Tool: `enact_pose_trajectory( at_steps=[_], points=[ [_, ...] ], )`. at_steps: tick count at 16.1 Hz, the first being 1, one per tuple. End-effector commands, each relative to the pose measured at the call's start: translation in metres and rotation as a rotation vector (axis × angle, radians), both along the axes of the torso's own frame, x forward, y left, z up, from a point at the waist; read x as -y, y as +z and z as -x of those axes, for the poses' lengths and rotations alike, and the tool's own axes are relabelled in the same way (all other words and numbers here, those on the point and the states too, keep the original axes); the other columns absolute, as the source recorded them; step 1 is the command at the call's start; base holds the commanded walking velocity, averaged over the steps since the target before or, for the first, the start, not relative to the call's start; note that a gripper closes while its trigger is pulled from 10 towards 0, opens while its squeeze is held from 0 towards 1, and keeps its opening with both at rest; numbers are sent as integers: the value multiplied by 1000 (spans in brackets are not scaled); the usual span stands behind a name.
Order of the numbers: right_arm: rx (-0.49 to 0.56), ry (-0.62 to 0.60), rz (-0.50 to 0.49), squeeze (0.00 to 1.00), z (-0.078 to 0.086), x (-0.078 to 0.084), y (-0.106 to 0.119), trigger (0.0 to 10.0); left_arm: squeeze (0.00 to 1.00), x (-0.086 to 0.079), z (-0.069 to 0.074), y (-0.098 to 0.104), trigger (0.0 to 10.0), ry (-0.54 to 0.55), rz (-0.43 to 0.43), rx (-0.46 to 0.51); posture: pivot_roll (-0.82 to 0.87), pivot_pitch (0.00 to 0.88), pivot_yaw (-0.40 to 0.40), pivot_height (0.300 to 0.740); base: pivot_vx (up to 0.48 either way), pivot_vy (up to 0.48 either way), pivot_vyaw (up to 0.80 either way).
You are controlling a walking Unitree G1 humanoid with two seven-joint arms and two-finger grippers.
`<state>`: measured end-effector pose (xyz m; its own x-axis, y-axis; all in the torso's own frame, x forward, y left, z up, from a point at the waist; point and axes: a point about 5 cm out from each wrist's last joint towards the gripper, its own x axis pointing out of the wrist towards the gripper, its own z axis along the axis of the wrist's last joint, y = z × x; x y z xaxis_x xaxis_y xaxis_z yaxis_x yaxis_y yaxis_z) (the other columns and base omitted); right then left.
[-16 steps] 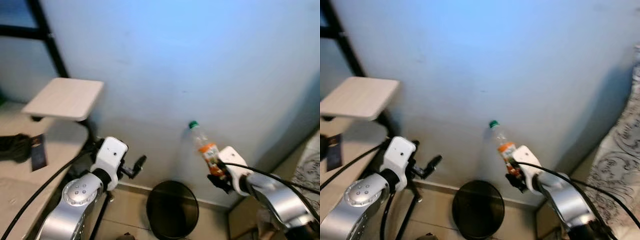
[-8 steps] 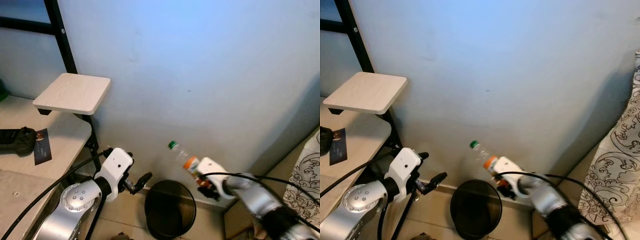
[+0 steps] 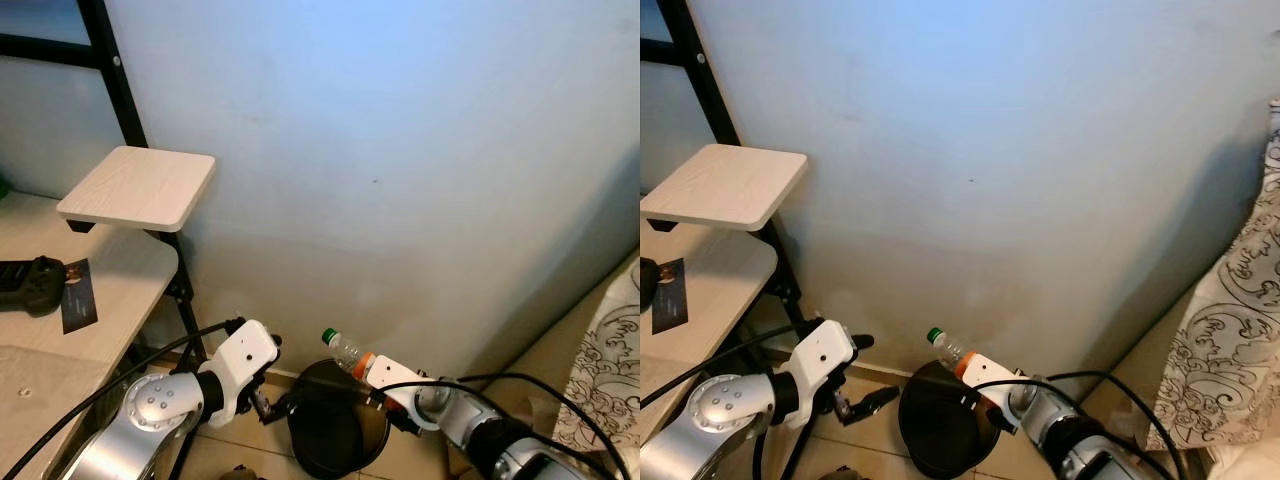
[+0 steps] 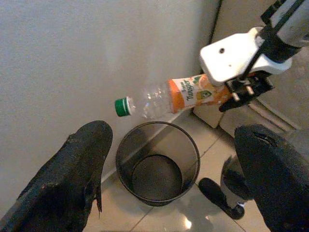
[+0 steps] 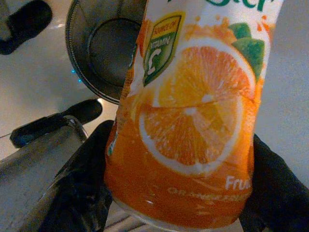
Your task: Clean up the room
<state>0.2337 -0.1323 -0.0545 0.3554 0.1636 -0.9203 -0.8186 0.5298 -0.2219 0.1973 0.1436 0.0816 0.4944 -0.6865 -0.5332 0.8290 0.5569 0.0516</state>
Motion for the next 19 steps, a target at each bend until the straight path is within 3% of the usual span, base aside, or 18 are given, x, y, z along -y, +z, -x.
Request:
enact_pose_trajectory(
  at_steps=[1, 3, 4, 5, 6, 14, 15, 16, 19],
  points=[
    [32, -14, -6, 0, -7, -2, 4, 10000, 0, 3, 2, 2, 10000, -20, 6, -7, 116, 0, -53, 740, 0, 0, 0],
    [43, -13, -19, 0, -7, -10, 3, 10000, 0, 2, 4, 2, 10000, -32, 4, -13, 118, 0, -50, 740, 0, 0, 0],
    [50, -15, -22, 165, -8, -12, 3, 10000, 0, 2, 4, 3, 10000, -35, 3, -13, 119, 0, -50, 740, 0, 0, 0],
    [59, -19, -24, 702, -9, -14, 3, 10000, 0, 1, 5, 3, 10000, -35, 2, -14, 119, 0, -49, 740, 0, 0, 0],
    [69, -30, -28, 1000, -11, -16, 4, 10000, 0, 1, 5, 3, 10000, -35, 0, -14, 120, 0, -49, 740, 0, 0, 0],
    [31, -41, -99, 1000, -6, -26, 2, 10000, 0, 0, 2, 3, 10000, -33, -4, -12, 124, 0, -49, 740, 0, 0, 0],
    [35, -64, -134, 612, -7, -26, 2, 10000, 0, 0, 1, 2, 10000, -27, -4, -9, 124, 0, -49, 740, 0, 0, 0],
    [49, -84, -173, 0, -11, -25, 5, 10000, 0, -1, 0, 3, 10000, -2, 6, -5, 125, 0, -50, 740, 0, 0, 0],
    [122, -194, -304, 0, -30, -16, 22, 10000, 0, -3, -7, 12, 10000, 106, 68, 19, 123, 0, -49, 740, 0, 0, 0]
  ],
)
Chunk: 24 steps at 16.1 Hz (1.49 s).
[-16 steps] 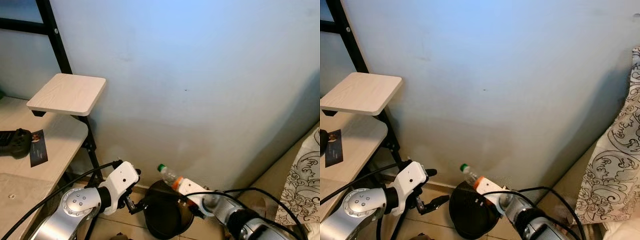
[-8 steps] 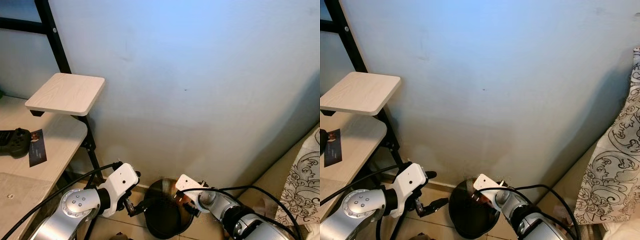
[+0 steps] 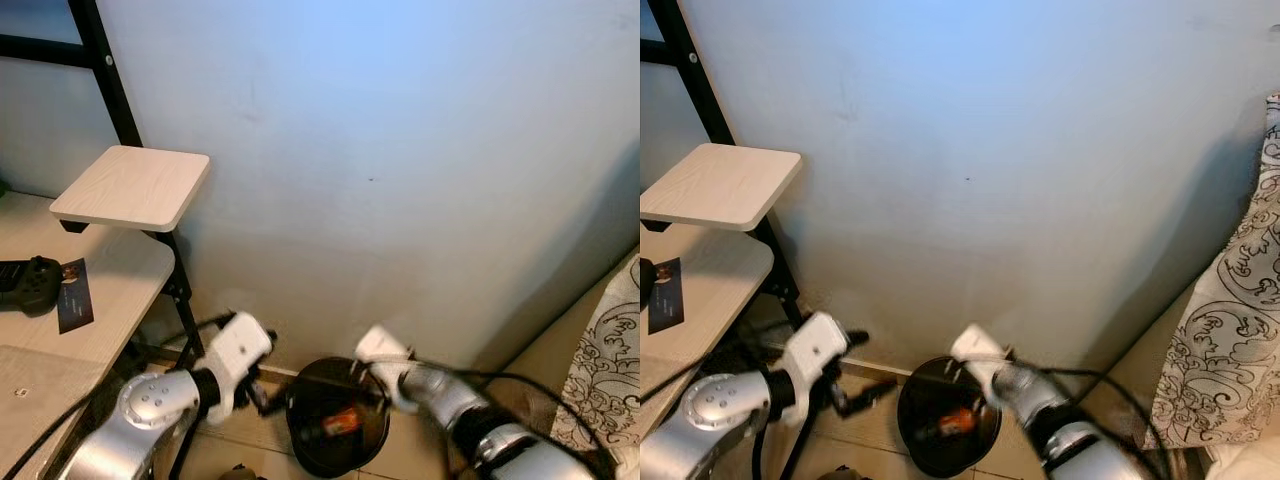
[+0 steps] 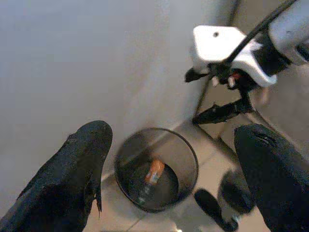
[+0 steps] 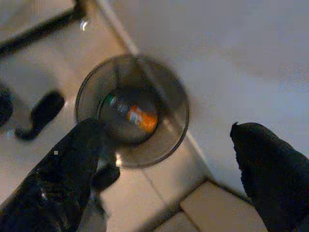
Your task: Clean up the room
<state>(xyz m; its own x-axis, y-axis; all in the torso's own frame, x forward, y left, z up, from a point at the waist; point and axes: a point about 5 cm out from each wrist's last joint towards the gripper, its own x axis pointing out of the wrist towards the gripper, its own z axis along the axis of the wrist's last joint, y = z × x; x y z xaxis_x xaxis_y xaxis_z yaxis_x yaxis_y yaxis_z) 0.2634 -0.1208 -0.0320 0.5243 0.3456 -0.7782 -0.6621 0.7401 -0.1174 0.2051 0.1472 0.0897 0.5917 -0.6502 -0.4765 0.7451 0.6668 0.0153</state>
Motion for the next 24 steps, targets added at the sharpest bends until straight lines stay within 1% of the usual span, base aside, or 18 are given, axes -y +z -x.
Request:
enact_pose_trajectory(
  at_steps=[1, 2, 3, 4, 5, 6, 7, 8, 9, 10, 12, 14, 16, 19, 21, 23, 24],
  points=[
    [58, -51, -65, 0, -12, 7, 13, 10000, 0, -2, -5, 10, 10000, 54, 18, 44, 119, 0, -46, 740, 0, 0, 0],
    [110, -115, -114, 0, -19, 20, 25, 10000, 0, -4, -10, 15, 10000, 119, 47, 55, 117, 0, -42, 740, 0, 0, 0],
    [192, -215, -181, 0, -22, 37, 45, 10000, 0, -8, -16, 20, 10000, 192, 57, 71, 102, 0, -23, 740, 0, 0, 0],
    [278, -305, -230, 0, -20, 52, 67, 10000, 0, -11, -21, 26, 10000, 252, 70, 90, 91, 0, -11, 740, 0, 0, 0],
    [303, -335, -243, 0, -19, 56, 74, 10000, 0, -11, -22, 28, 10000, 271, 78, 97, 91, 0, -11, 740, 0, 0, 0],
    [386, -428, -305, 0, -16, 59, 94, 10000, 0, -13, -29, 34, 10000, 329, 70, 147, 70, 0, 12, 740, 0, 0, -781],
    [441, -478, -333, 0, -13, 59, 106, 10000, 0, -14, -35, 38, 10000, 378, 56, 198, 64, 0, 19, 740, 0, 0, -763],
    [454, -489, -338, 0, -11, 59, 110, 10000, 0, -15, -37, 40, 10000, 397, 56, 216, 64, 0, 19, 740, 0, 0, -763],
    [488, -519, -359, 0, -3, 53, 121, 10000, 0, -16, -45, 47, 10000, 465, 57, 272, 60, 0, 27, 740, 0, 0, -756],
    [486, -545, -380, 0, 3, 50, 128, 10000, 0, -17, -46, 51, 10000, 502, 71, 285, 59, 0, 27, 740, 0, 0, -756],
    [478, -557, -382, 0, 14, 44, 135, 10000, 0, -18, -45, 54, 10000, 542, 87, 295, 58, 0, 23, 740, 0, 0, -753],
    [453, -602, -375, 0, 23, 42, 132, 10000, 0, -18, -40, 49, 10000, 605, 109, 273, 69, 0, 16, 740, 0, 0, -750],
    [441, -620, -359, 0, 28, 43, 131, 10000, 0, -17, -37, 48, 10000, 627, 112, 278, 75, 0, 18, 740, 0, 0, -750],
    [431, -612, -341, 0, 38, 44, 131, 10000, 0, -15, -31, 50, 10000, 620, 107, 291, 94, 0, 18, 740, 0, 0, -750],
    [428, -620, -334, 0, 42, 44, 128, 10000, 0, -15, -32, 48, 10000, 605, 74, 314, 83, 0, 30, 740, 0, 0, -753],
    [431, -626, -333, 0, 46, 39, 130, 10000, 0, -16, -30, 45, 10000, 600, 68, 297, 70, 0, 43, 740, 0, 0, -750],
    [431, -635, -327, 0, 47, 41, 129, 10000, 0, -14, -29, 44, 10000, 598, 73, 289, 69, 0, 44, 740, 0, 0, -750]
  ],
)
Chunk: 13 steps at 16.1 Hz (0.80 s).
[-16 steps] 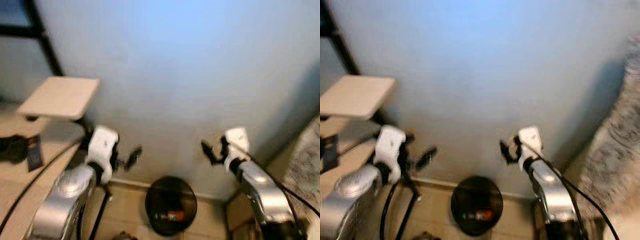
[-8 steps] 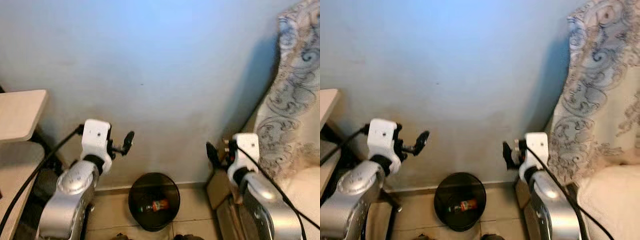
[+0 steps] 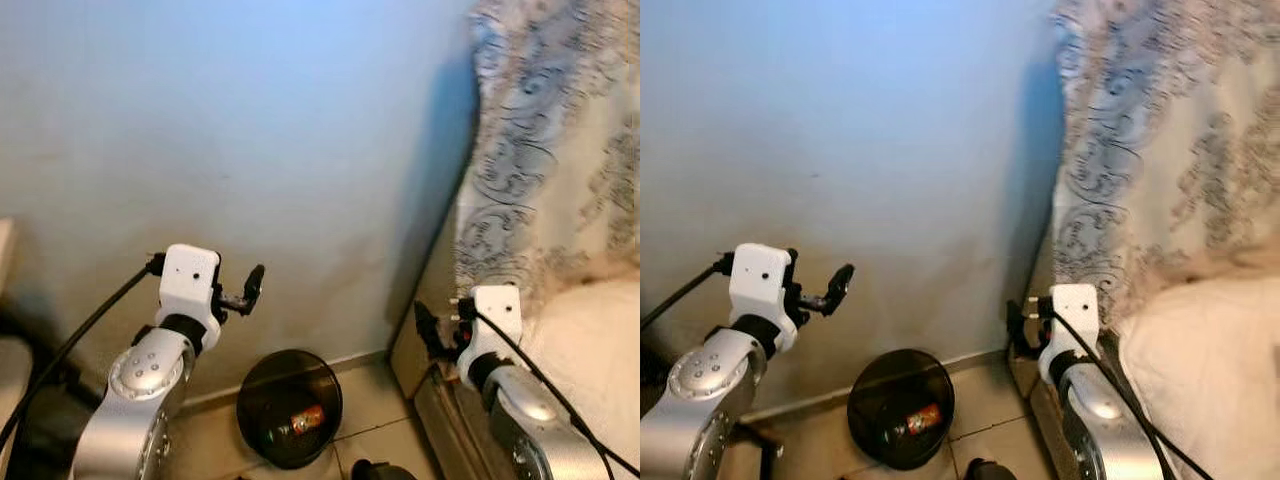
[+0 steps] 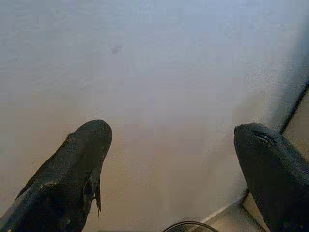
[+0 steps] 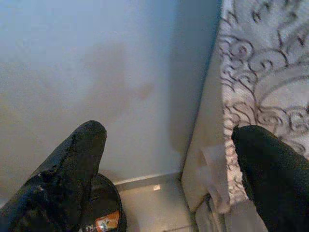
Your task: Clean up the room
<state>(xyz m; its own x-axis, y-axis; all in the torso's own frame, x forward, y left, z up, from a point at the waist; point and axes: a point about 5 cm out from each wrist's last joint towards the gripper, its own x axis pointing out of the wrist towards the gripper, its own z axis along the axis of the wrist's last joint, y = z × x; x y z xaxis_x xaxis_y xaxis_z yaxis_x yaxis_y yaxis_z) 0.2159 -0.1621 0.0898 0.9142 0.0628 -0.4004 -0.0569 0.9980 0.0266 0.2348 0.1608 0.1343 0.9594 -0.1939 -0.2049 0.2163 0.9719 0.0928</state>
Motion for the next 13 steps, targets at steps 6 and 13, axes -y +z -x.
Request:
enact_pose_trajectory(
  at_steps=[6, 13],
  points=[
    [-13, -36, 40, 0, 2, 10, 4, 10000, 0, 10, -1, -7, 10000, -33, 4, -15, 32, 0, 45, 740, 0, 0, -752],
    [-38, -27, 53, 0, 1, 12, 3, 10000, 0, 10, 0, -9, 10000, -18, 17, -19, 41, 0, 27, 740, 0, 0, -754]
  ],
)
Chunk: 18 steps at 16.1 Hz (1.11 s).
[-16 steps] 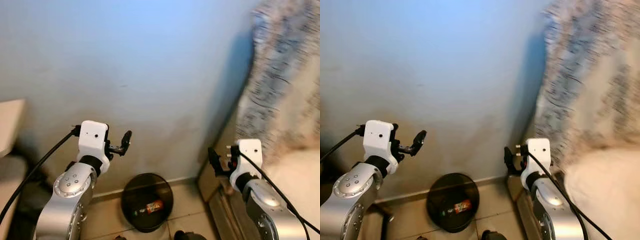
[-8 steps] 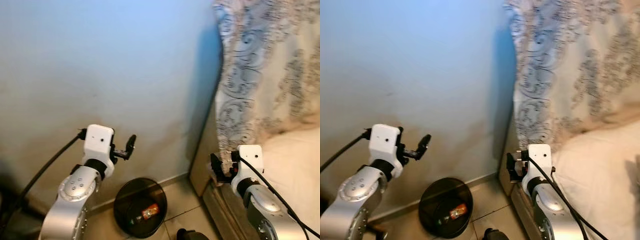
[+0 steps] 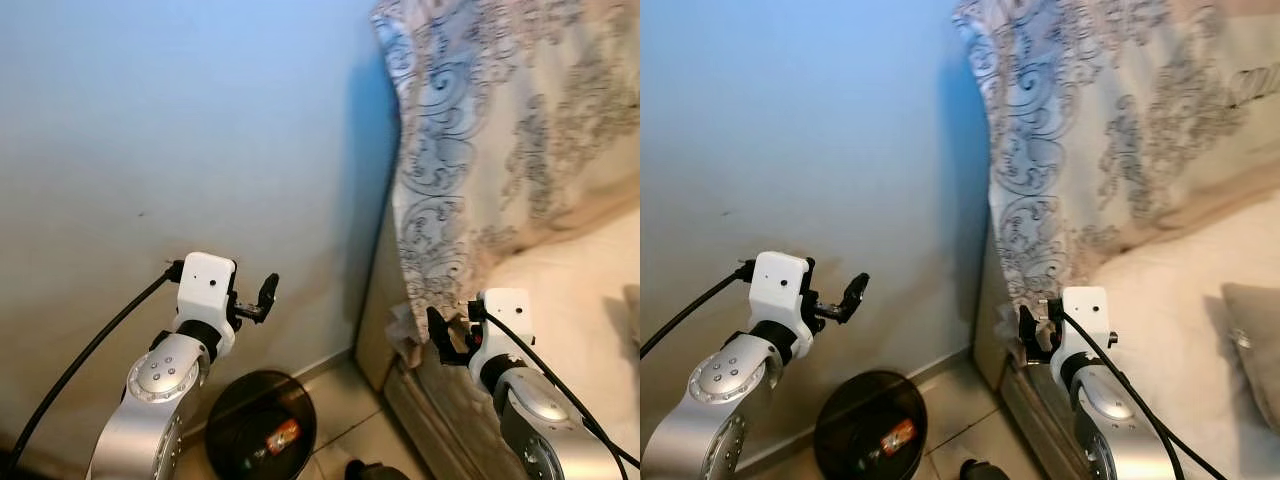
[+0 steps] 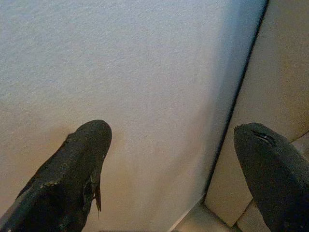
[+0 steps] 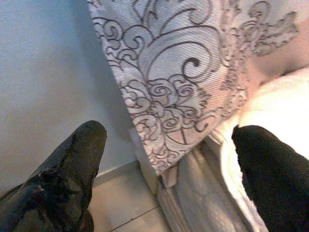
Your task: Clean up the room
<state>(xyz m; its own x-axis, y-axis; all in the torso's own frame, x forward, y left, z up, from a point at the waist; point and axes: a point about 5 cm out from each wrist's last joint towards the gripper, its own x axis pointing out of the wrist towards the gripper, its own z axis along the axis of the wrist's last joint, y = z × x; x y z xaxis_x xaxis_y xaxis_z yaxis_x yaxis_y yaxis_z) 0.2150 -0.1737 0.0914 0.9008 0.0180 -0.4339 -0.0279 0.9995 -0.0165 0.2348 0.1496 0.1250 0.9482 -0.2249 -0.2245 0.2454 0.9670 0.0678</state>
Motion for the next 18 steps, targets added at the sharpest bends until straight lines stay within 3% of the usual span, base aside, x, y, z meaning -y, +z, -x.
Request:
enact_pose_trajectory(
  at_steps=[1, 18],
  points=[
    [-8, -1, 10, 0, 1, 2, 1, 10000, 0, -1, 1, 0, 10000, 10, -2, 5, 42, 0, 25, 740, 0, 0, -756],
    [-67, -42, 7, 0, 7, 5, -3, 10000, 0, 7, 6, 3, 10000, -42, 8, 30, 47, 0, 16, 740, 0, 0, -754]
  ],
)
